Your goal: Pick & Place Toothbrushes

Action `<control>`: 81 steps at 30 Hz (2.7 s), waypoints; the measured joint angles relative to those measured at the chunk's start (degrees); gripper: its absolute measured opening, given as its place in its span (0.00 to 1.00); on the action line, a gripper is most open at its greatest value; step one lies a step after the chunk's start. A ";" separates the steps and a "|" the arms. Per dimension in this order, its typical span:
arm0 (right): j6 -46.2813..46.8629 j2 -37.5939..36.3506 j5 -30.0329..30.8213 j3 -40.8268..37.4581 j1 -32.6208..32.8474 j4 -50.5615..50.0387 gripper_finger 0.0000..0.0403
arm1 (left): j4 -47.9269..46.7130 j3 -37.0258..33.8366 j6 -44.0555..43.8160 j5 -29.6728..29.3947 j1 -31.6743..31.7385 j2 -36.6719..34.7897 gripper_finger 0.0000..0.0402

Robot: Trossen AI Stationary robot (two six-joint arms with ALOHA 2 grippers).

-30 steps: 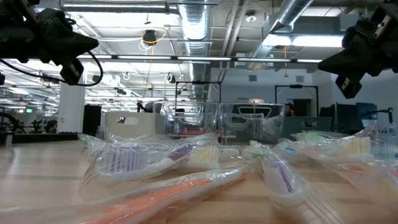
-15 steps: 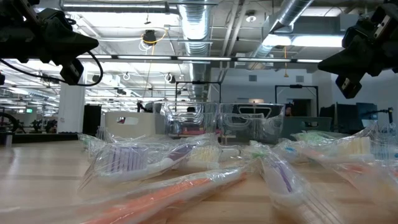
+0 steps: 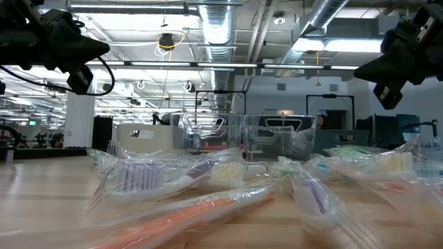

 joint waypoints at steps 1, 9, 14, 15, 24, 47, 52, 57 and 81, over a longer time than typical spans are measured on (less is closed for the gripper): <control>0.00 0.01 0.00 -0.01 0.01 0.00 0.03 | 0.00 0.02 -0.02 0.00 0.00 0.01 0.00; 0.00 0.01 0.02 0.01 0.02 0.02 0.03 | 12.28 0.02 -0.02 -5.51 0.00 0.30 0.00; 0.00 0.00 0.02 0.00 -0.01 0.00 0.03 | 21.62 0.00 -0.02 -6.65 0.01 0.40 0.00; 0.00 0.01 0.01 0.01 0.02 0.01 0.03 | 24.30 0.01 -0.02 -7.07 0.00 0.40 0.00; 0.00 -0.01 0.00 0.00 -0.01 0.02 0.03 | 35.84 3.79 8.78 -8.32 0.00 7.37 0.00; 0.00 0.02 0.02 0.00 0.00 0.02 0.03 | 47.86 16.79 25.39 0.26 -1.82 59.60 0.00; 0.00 0.01 0.00 -0.01 -0.01 0.02 0.03 | 45.69 16.70 23.82 8.80 -3.26 59.70 0.00; 0.00 0.01 0.02 0.01 0.01 0.02 0.03 | 48.59 16.72 23.80 20.26 -4.90 59.13 0.00; 0.00 0.00 0.01 0.00 0.02 0.03 0.03 | 1.28 32.41 32.64 7.56 -14.57 60.88 0.01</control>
